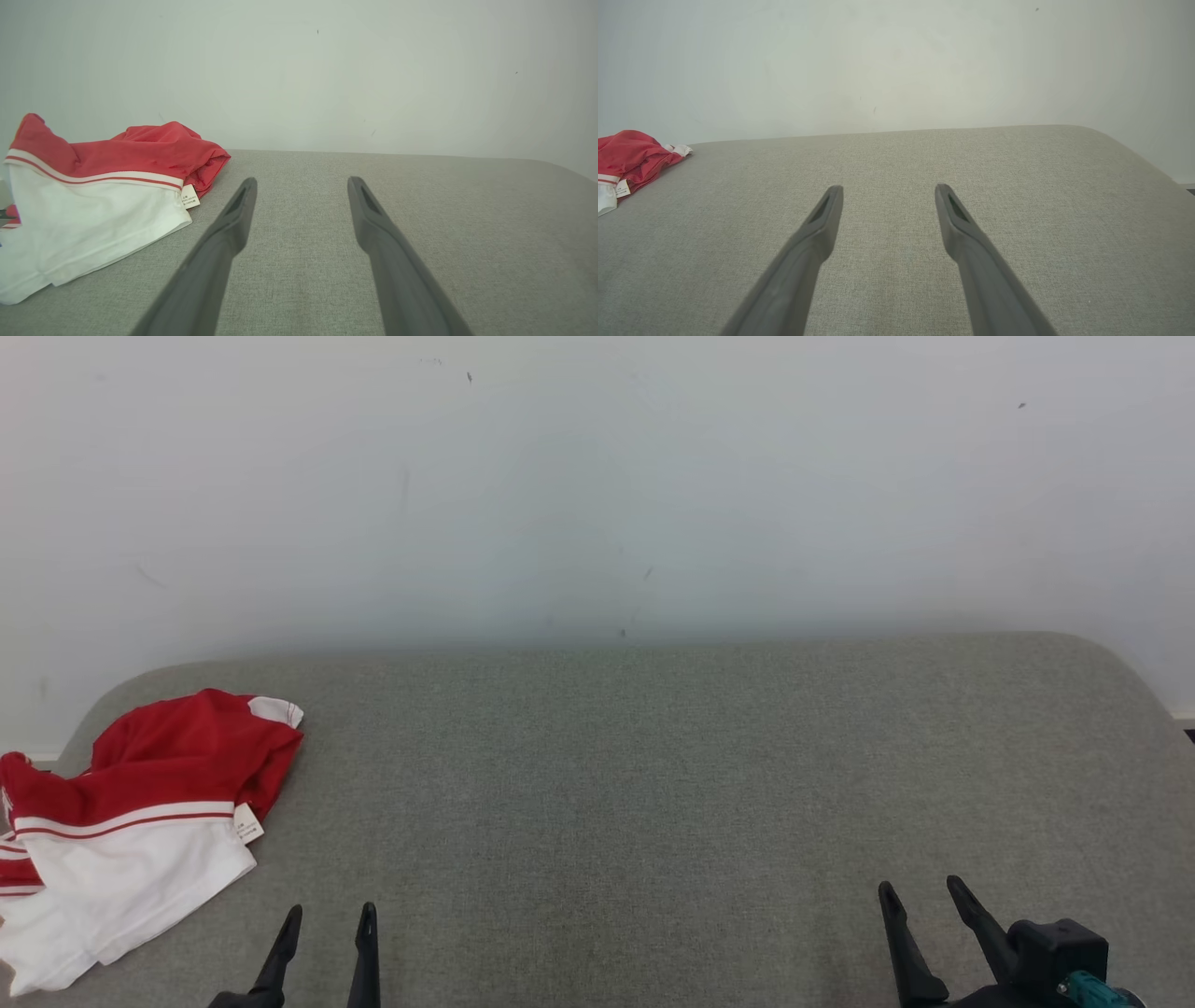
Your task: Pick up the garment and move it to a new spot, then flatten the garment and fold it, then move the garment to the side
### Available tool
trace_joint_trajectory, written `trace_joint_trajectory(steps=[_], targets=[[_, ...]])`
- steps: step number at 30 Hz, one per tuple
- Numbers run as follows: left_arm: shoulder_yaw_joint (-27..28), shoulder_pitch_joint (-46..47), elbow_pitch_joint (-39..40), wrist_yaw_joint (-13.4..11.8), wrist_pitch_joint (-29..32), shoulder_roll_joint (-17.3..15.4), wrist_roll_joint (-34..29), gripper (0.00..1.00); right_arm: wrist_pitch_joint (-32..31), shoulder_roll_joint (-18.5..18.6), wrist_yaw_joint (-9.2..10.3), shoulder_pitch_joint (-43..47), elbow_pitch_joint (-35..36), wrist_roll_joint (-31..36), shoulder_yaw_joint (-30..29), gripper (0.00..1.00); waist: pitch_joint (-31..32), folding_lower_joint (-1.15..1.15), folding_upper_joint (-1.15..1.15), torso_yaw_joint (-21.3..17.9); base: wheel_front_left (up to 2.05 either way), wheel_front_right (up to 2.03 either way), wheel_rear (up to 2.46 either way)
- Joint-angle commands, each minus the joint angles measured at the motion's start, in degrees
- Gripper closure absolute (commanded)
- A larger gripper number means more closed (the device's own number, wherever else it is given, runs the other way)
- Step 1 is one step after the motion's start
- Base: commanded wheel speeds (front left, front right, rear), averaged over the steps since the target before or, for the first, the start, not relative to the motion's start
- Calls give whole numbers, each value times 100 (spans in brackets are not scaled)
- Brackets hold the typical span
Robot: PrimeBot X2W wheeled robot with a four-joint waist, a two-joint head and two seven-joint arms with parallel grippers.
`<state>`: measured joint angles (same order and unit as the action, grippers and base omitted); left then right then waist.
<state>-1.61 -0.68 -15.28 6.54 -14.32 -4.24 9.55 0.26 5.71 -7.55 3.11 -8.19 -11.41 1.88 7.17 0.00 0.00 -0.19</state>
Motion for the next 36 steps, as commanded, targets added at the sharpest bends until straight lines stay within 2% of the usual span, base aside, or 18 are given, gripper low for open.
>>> trace_joint_trajectory(steps=[1, 6, 36], targets=[[25, -14, 15, 1, -49, 14, -81, 0, -5, 18, 11, 55, 35, 110, 13, 0, 10, 0, 0, 0, 0, 0, 0], [51, -37, 9, 26, -98, 43, -162, 0, -51, 19, 12, 79, 58, 285, 23, 0, 42, 0, 0, 8, 0, 0, 0], [72, 12, -293, 94, -92, 102, 278, 0, -198, 14, 12, 127, 113, 101, 1, 0, 70, 0, 0, 79, 0, 0, 0]])
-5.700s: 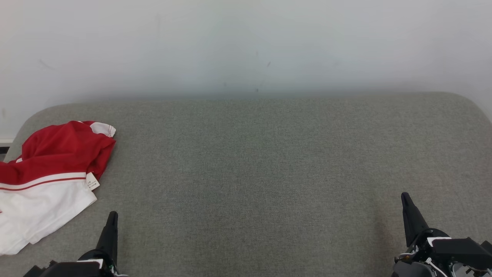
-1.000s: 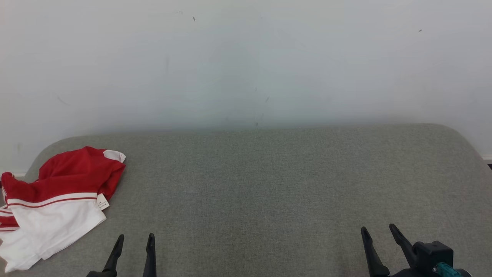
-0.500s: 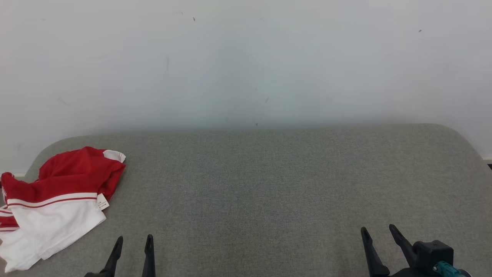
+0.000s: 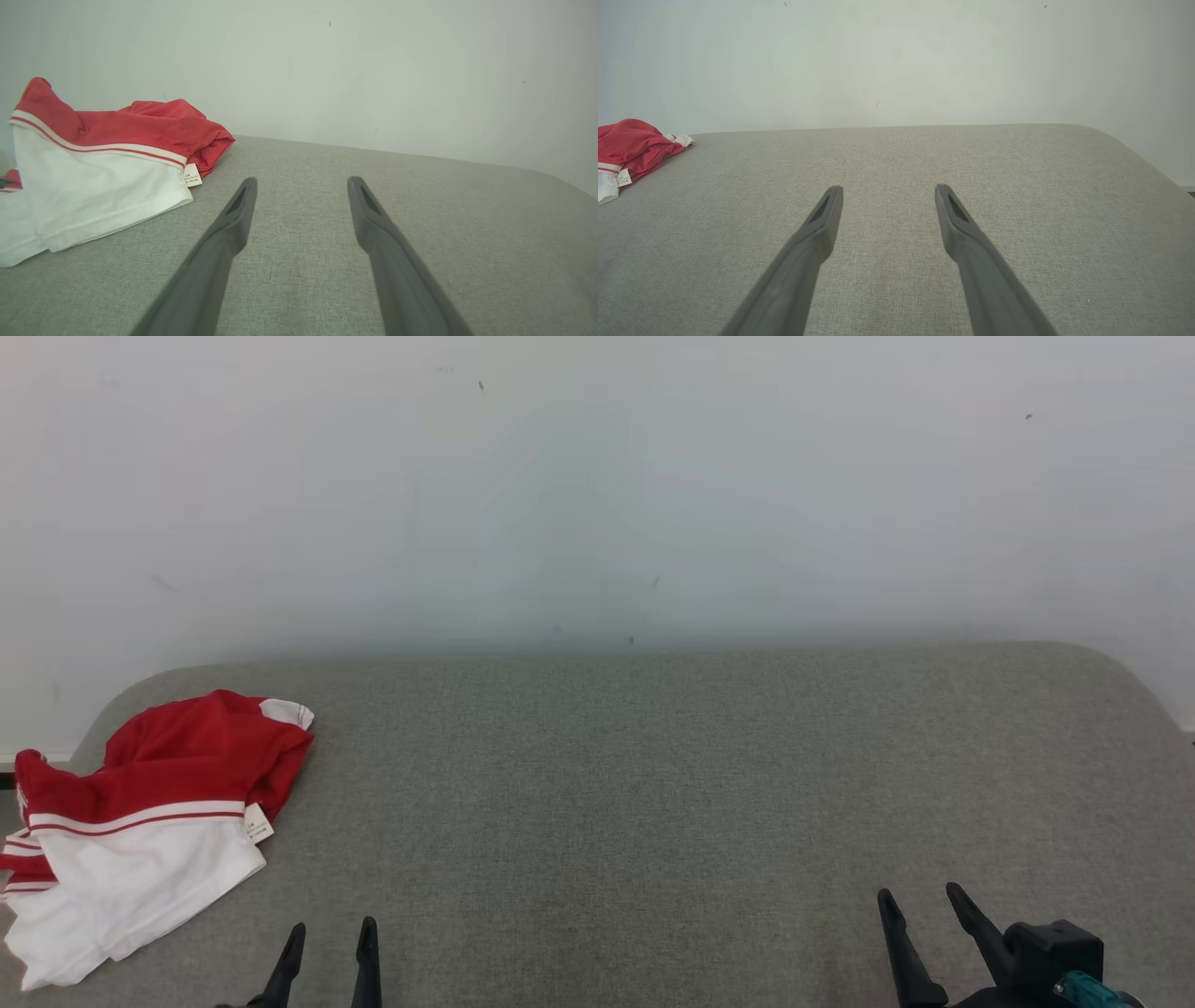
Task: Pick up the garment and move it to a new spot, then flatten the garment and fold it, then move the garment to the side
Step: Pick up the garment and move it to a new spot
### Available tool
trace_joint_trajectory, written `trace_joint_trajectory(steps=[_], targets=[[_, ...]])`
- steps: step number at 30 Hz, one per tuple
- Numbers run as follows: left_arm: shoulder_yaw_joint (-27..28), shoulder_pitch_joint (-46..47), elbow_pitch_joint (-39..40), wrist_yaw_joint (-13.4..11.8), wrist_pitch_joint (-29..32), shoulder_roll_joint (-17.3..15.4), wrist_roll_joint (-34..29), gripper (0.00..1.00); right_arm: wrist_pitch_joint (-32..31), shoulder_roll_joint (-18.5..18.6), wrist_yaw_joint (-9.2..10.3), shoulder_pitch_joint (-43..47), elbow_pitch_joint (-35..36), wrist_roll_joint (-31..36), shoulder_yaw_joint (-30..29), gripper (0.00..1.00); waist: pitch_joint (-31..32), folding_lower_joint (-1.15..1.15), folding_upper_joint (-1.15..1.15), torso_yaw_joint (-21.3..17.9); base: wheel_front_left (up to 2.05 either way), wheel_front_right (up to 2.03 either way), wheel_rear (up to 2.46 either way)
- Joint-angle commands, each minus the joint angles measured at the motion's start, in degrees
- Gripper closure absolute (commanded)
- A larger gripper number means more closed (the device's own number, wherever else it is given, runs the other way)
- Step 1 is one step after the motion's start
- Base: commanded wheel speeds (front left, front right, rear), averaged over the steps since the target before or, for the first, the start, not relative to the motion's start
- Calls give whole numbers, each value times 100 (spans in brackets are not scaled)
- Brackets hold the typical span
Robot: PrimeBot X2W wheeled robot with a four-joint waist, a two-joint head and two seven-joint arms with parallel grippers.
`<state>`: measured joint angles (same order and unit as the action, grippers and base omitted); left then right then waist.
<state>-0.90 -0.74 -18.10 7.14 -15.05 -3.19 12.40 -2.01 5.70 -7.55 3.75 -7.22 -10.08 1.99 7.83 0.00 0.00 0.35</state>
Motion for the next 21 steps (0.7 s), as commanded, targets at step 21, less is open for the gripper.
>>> trace_joint_trajectory(steps=[21], targets=[[123, -27, -8, -6, -20, -273, -128, 0, 328, -164, 12, 47, -261, -126, 80, 0, 58, 0, 0, 1518, 0, 0, 0]])
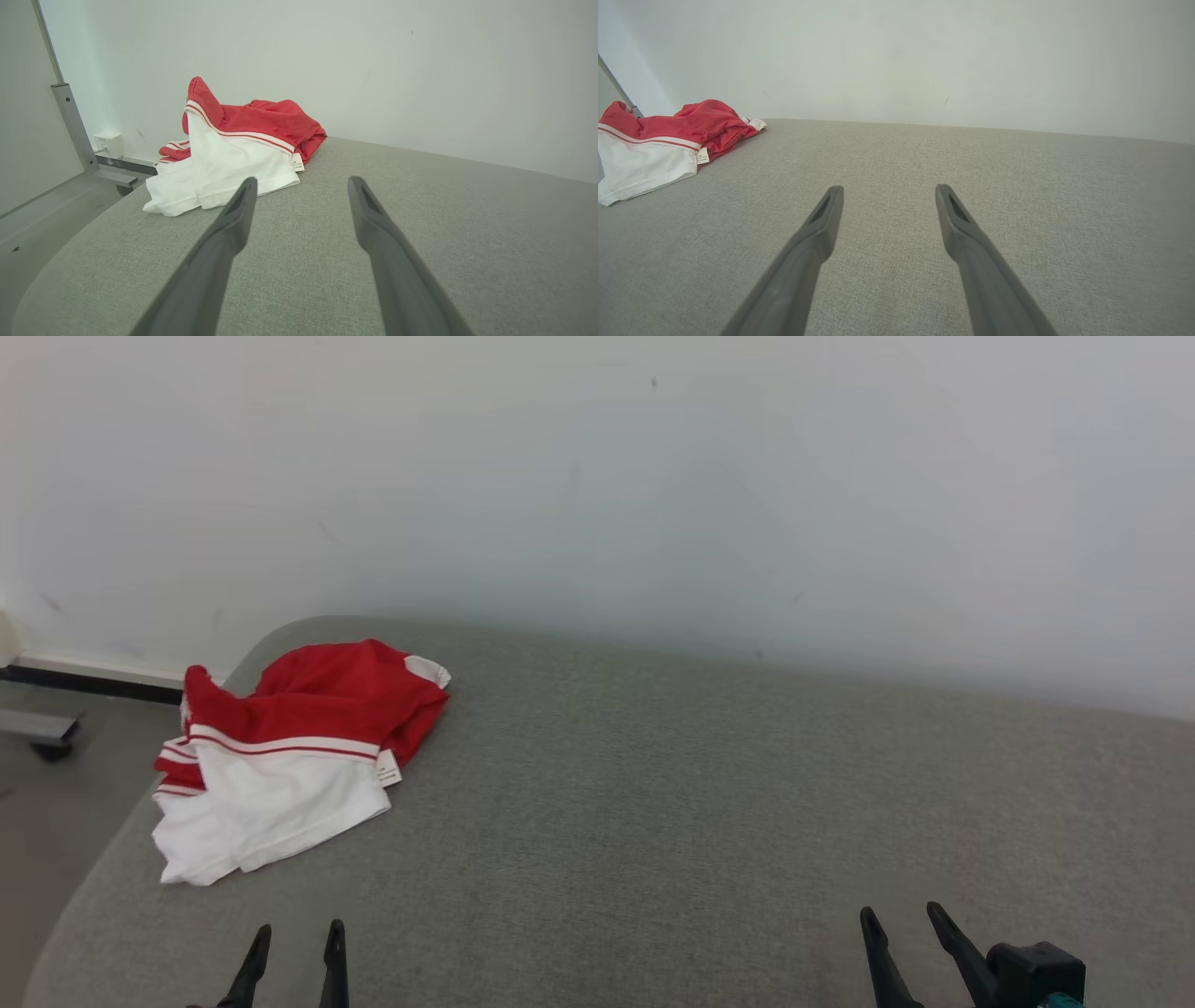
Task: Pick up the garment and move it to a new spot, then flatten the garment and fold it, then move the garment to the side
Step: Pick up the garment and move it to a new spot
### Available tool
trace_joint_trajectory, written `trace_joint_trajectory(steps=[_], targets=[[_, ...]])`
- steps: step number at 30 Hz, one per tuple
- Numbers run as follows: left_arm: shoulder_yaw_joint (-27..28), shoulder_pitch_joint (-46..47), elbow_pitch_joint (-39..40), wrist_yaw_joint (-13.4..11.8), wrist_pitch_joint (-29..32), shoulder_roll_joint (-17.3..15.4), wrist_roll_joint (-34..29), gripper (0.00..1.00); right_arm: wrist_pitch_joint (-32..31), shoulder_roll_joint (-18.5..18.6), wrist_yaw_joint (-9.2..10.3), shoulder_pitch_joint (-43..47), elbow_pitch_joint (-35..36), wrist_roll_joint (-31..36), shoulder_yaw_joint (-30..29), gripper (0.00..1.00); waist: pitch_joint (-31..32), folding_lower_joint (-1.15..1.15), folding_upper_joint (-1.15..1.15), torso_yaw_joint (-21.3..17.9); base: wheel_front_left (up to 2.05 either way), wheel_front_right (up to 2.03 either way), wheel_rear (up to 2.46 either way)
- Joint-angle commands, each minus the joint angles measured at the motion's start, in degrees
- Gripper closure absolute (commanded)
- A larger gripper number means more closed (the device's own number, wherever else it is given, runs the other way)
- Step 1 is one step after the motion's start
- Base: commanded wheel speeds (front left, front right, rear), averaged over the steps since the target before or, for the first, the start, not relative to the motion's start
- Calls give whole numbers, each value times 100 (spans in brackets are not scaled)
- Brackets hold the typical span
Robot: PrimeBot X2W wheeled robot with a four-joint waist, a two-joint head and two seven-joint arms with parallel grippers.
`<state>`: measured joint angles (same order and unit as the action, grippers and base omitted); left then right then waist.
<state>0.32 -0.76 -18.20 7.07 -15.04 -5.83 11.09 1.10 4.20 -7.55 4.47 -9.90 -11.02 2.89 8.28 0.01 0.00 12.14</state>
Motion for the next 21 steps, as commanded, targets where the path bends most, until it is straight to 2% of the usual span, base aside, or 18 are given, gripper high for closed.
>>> trace_joint_trajectory(steps=[1, 9, 21], targets=[[25, -31, 5, -10, -22, -25, 26, 0, 44, -21, 12, -34, -17, -43, 15, 0, 16, -1, 0, 423, 0, 0, 0], [135, -47, 97, -101, -13, -181, 98, 0, 199, -88, 12, -123, -177, -60, 107, 0, -32, -1, 0, 1152, 0, 0, 0], [617, -241, 475, -360, -19, -175, 319, 0, 231, 8, 12, -784, -471, 34, 723, 0, -362, -1, 0, 1469, 0, 0, 0]])
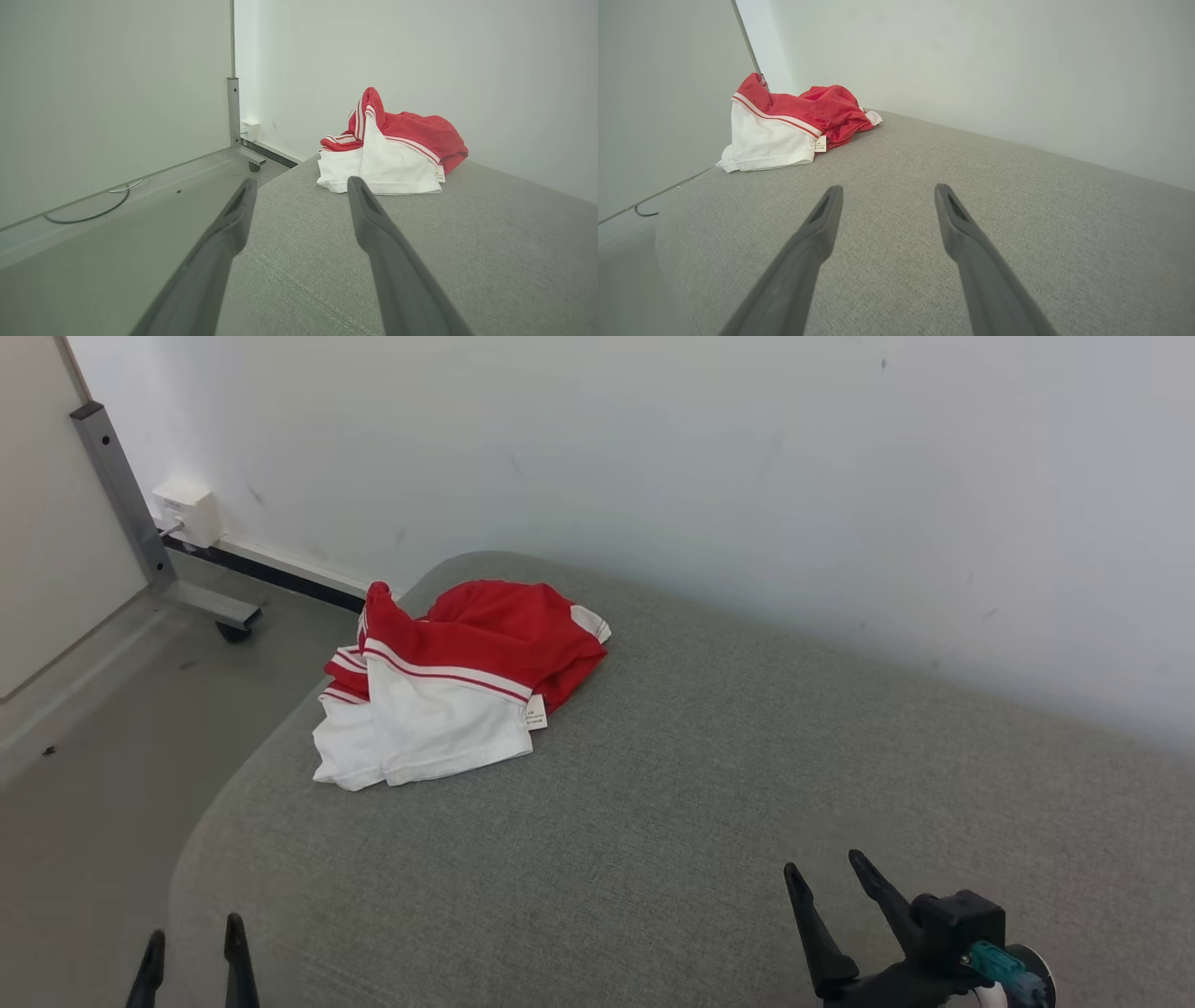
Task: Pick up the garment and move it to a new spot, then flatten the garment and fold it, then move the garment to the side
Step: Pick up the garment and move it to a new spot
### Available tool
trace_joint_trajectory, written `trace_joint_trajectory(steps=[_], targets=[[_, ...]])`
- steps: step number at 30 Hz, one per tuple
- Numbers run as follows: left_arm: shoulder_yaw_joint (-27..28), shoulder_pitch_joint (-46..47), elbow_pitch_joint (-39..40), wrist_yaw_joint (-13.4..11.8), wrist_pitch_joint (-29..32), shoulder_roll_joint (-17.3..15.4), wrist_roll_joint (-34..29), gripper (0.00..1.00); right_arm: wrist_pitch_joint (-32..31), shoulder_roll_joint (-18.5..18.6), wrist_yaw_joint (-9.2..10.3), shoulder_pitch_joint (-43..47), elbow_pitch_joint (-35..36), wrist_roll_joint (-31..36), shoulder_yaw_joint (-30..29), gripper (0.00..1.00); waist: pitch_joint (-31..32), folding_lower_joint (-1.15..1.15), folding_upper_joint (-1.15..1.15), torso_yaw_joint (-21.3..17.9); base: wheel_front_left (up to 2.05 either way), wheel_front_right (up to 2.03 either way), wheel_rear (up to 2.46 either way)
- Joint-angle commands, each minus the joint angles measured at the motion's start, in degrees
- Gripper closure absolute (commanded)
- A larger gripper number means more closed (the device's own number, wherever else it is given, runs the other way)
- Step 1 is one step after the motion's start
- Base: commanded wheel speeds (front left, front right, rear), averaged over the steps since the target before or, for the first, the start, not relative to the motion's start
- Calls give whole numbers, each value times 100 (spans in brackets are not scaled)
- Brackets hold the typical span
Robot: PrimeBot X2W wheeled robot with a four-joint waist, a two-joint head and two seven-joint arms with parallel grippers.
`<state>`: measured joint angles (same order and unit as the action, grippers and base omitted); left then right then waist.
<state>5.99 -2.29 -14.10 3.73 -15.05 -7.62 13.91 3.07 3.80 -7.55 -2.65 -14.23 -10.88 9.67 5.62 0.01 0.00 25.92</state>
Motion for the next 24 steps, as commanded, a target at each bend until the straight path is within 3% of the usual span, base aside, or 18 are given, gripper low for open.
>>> trace_joint_trajectory(steps=[1, 16, 24], targets=[[88, -127, 100, -58, -18, 18, 50, 0, 41, 73, 12, -112, -70, -2, 90, 0, -109, -1, 0, 102, 0, 0, 0], [204, -315, 273, -224, -18, 157, 115, 0, 146, 190, 12, -268, -348, -183, 325, 0, -151, -1, 0, 133, 0, 0, 0], [58, 33, 90, -96, 366, 95, 237, 0, 142, 192, 12, -51, -278, -173, 196, 0, -109, -1, 0, 98, 0, 0, 0]])
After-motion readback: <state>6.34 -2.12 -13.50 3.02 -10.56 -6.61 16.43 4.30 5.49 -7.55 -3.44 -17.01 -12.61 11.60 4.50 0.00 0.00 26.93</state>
